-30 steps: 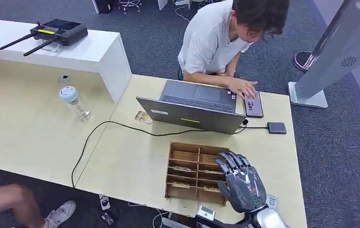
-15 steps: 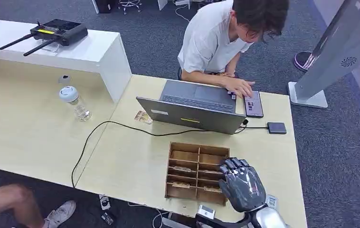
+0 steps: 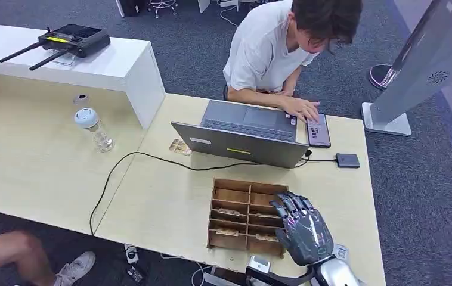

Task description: Pass the card to the sensor for recognition and then transmit it.

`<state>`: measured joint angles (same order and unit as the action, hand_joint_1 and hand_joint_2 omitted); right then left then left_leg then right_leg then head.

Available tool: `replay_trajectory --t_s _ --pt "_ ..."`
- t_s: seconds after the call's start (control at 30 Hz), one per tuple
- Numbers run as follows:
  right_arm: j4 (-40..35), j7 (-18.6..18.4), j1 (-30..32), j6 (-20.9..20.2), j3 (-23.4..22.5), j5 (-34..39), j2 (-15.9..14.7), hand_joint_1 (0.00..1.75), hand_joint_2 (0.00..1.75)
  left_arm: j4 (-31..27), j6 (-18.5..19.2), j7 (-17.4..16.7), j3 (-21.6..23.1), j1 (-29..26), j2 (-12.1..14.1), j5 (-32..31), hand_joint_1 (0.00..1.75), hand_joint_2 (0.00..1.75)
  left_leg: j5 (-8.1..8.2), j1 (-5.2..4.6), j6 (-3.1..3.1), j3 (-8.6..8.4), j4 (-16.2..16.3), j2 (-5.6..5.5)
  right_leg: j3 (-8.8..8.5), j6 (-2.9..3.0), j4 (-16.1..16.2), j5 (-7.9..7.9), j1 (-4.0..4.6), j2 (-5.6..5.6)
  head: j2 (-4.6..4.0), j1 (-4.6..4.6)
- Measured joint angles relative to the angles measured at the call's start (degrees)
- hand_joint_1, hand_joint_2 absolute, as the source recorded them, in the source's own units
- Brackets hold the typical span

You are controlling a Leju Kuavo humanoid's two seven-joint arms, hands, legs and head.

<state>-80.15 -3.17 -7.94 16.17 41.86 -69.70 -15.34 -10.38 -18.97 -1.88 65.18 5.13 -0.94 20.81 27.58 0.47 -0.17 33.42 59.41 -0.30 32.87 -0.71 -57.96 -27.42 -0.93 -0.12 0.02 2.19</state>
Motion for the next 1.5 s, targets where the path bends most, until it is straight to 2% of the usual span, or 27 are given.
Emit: replay_trajectory --t_s 0.3,0.33,0.47,1.03,1.1,1.13,1.17,1.23,1.5 --pt "0.5 -0.02 -0.13 -0.24 0.2 0.0 0.02 0.63 1.75 0.0 0.0 0.0 0.02 0.01 0.0 0.02 0.0 0.0 0.0 0.0 0.0 0.0 0.0 0.0 0.0 0.0 0.0 0.0 0.0 0.0 0.0 0.0" --pt "0.52 -0.02 -0.16 -0.28 0.22 -0.02 0.02 0.68 1.75 0.0 0.0 0.0 0.02 0.01 0.0 0.02 0.0 0.0 0.0 0.0 0.0 0.0 0.0 0.0 0.0 0.0 0.0 0.0 0.0 0.0 0.0 0.0" --pt "0.81 -0.02 -0.44 -0.48 0.46 -0.09 0.02 0.63 1.75 0.0 0.0 0.0 0.02 0.01 0.0 0.02 0.0 0.0 0.0 0.0 0.0 0.0 0.0 0.0 0.0 0.0 0.0 0.0 0.0 0.0 0.0 0.0" --pt "2.58 0.0 -1.48 -1.42 1.36 -0.35 0.52 0.66 1.75 0.0 0.11 -0.18 0.09 0.13 -0.07 -0.02 0.0 0.0 0.0 0.0 0.0 0.0 0.0 0.0 0.0 0.0 0.0 0.0 0.0 0.0 0.0 0.0" --pt "2.86 0.0 -1.7 -1.44 1.53 -0.35 0.61 0.79 1.75 0.0 0.11 -0.18 0.09 0.13 -0.09 -0.04 0.0 0.0 0.0 0.0 0.0 0.01 0.0 0.0 0.0 0.0 0.0 0.0 0.0 0.0 0.0 0.0" --pt "2.93 0.0 -1.77 -1.48 1.57 -0.35 0.66 1.31 1.75 0.0 0.13 -0.18 0.09 0.13 -0.09 -0.05 0.0 0.0 0.0 0.0 0.0 0.01 0.0 0.0 0.0 0.0 0.0 0.0 0.0 0.0 0.0 0.0" --pt "2.99 0.0 -1.83 -1.53 1.62 -0.35 0.68 1.43 1.75 0.0 0.13 -0.17 0.09 0.13 -0.09 -0.07 0.0 0.0 0.0 0.0 0.0 0.01 0.0 0.0 0.0 0.0 0.0 0.0 0.0 0.0 0.0 0.0" --pt "3.21 0.0 -1.97 -1.53 1.77 -0.35 0.72 1.48 1.75 0.0 0.15 -0.17 0.09 0.14 -0.09 -0.04 0.0 0.0 0.0 0.0 0.0 0.01 0.0 0.0 0.0 0.0 0.0 0.0 0.0 0.0 0.0 0.0" --pt "3.58 0.0 -2.66 -1.53 2.08 -0.35 1.07 1.45 1.75 0.0 0.17 -0.2 0.11 0.18 -0.09 -0.07 0.0 0.0 0.0 0.0 0.0 0.0 0.0 0.0 0.0 0.0 0.0 0.0 0.0 0.0 0.0 0.0"
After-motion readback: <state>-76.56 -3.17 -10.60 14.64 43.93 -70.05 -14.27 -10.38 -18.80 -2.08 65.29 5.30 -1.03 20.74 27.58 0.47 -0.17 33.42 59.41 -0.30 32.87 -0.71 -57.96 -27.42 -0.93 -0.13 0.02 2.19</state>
